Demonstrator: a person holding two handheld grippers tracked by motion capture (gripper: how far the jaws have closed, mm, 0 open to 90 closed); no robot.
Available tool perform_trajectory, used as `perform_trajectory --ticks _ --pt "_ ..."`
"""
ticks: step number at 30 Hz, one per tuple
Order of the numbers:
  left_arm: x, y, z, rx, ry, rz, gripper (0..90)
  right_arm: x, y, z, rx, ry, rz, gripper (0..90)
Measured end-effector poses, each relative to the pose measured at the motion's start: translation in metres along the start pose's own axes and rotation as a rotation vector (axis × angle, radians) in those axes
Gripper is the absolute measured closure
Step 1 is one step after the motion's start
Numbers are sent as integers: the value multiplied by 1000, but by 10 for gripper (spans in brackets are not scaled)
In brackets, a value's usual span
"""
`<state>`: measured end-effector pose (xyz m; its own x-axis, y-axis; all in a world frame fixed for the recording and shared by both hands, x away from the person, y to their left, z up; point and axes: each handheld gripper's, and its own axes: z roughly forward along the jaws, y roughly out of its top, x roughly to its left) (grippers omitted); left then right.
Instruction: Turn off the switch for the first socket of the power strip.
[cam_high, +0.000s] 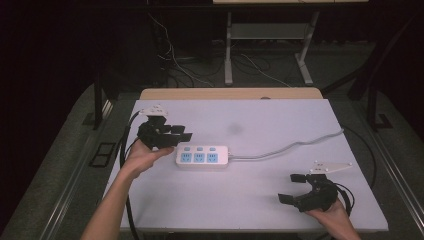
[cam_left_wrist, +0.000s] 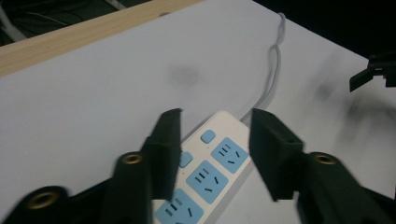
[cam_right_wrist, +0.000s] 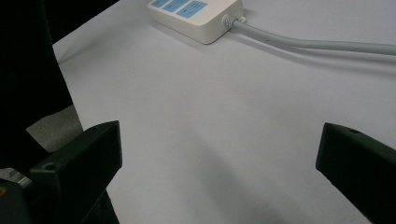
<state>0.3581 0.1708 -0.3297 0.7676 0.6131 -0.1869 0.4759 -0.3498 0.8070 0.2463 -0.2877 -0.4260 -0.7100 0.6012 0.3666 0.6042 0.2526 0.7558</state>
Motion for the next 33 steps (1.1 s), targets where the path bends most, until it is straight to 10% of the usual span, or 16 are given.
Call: perform_trajectory --ticks 9,33 --pt "1 -18 -23 -28 29 -32 8 0 0 1 -5 -6 1 2" --pt "-22 -66 -51 -120 103 -34 0 1 0 0 -8 -8 0 2"
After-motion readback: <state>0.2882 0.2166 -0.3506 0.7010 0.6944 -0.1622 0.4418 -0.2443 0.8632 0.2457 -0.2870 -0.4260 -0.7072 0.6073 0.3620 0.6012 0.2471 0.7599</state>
